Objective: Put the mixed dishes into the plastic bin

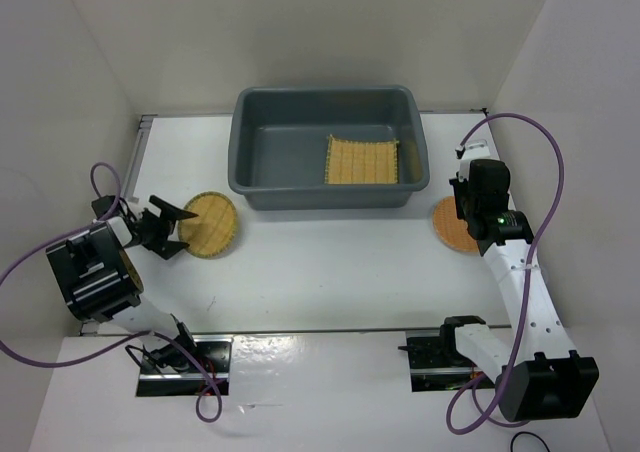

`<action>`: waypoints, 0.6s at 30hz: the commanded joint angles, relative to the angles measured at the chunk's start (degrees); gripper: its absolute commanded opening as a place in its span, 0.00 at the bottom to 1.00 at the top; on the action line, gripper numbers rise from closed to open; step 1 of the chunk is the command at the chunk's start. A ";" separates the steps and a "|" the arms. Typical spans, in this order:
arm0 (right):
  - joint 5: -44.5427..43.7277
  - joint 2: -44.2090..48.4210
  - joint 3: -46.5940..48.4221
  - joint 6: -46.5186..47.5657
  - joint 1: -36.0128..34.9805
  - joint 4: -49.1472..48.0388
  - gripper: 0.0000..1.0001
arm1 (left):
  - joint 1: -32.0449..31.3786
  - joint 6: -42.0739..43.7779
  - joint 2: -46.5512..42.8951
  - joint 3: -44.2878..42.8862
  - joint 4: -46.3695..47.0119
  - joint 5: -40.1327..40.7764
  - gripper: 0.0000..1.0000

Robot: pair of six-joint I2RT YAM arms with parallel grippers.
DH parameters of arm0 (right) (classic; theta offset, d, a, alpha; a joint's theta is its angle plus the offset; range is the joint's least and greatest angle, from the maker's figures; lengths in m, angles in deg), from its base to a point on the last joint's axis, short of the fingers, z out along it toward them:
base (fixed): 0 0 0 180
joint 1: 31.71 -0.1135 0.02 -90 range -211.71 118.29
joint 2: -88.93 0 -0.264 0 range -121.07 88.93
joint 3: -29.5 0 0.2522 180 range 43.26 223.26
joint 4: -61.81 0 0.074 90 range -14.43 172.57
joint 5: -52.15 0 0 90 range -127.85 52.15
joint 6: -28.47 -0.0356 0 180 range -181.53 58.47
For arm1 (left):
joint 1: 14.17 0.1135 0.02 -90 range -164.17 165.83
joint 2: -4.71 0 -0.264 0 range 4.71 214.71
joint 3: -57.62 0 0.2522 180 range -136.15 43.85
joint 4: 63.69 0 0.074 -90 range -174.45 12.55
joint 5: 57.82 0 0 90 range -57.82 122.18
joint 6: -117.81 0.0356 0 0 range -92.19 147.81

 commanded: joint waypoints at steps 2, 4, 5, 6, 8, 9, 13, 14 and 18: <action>0.16 -0.07 0.14 0.35 0.31 -2.21 0.09 | 0.41 3.84 2.09 2.63 2.68 2.83 1.00; 0.68 -0.07 0.14 0.35 0.31 -2.21 0.09 | 0.41 3.84 2.80 3.25 2.69 2.83 1.00; 0.68 -0.07 0.14 0.35 0.31 -2.21 0.09 | 0.41 3.84 2.80 3.25 2.69 2.83 1.00; 0.68 -0.07 0.14 0.35 0.31 -2.21 0.09 | 0.41 3.84 2.80 3.25 3.21 2.83 1.00; 0.68 -0.59 0.14 0.35 0.31 -2.21 0.09 | 0.41 3.84 3.33 2.54 3.22 2.83 1.00; 0.68 -0.59 0.14 0.35 0.31 -2.21 0.09 | 0.41 3.84 2.72 2.54 2.52 2.14 1.00; 0.68 -0.59 0.14 0.35 0.31 -2.21 0.09 | 0.41 4.46 -3.16 2.02 1.20 1.08 1.00; 0.68 -0.59 0.14 0.35 0.31 -2.21 0.09 | 0.41 4.46 -4.57 1.32 0.59 0.55 1.00; 0.68 -0.59 0.14 0.35 0.31 -2.21 0.09 | 0.41 3.84 -9.41 -2.01 -0.90 -0.95 1.00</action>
